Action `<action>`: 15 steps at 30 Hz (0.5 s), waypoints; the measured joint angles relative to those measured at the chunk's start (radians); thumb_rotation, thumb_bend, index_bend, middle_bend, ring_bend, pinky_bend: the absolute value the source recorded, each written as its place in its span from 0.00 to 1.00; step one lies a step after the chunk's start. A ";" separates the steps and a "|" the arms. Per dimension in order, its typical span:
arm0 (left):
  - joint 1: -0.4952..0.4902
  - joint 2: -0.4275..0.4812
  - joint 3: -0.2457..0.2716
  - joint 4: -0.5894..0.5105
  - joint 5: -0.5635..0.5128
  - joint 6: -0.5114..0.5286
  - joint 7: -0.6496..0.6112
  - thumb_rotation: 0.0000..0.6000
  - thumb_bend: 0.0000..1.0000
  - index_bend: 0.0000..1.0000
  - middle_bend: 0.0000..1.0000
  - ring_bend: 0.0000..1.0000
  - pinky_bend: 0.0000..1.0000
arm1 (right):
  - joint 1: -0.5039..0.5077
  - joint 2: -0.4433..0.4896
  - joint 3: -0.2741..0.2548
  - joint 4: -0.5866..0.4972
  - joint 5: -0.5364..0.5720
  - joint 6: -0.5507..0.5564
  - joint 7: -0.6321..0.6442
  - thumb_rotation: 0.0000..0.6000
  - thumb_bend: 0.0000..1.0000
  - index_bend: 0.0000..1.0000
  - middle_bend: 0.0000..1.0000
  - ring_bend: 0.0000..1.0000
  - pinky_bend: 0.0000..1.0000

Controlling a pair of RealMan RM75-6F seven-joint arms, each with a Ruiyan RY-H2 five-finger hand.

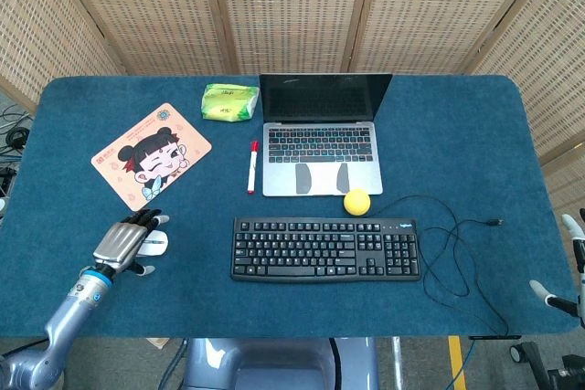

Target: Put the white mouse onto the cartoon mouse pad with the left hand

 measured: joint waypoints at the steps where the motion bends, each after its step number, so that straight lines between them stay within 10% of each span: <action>1: -0.002 -0.005 0.000 0.009 -0.002 -0.001 -0.007 1.00 0.12 0.20 0.15 0.12 0.26 | 0.001 -0.002 0.001 0.001 0.004 -0.002 -0.003 1.00 0.00 0.00 0.00 0.00 0.00; 15: -0.018 -0.070 0.000 0.072 -0.071 0.024 0.037 1.00 0.27 0.43 0.38 0.30 0.39 | 0.005 -0.009 0.007 0.003 0.024 -0.014 -0.004 1.00 0.00 0.00 0.00 0.00 0.00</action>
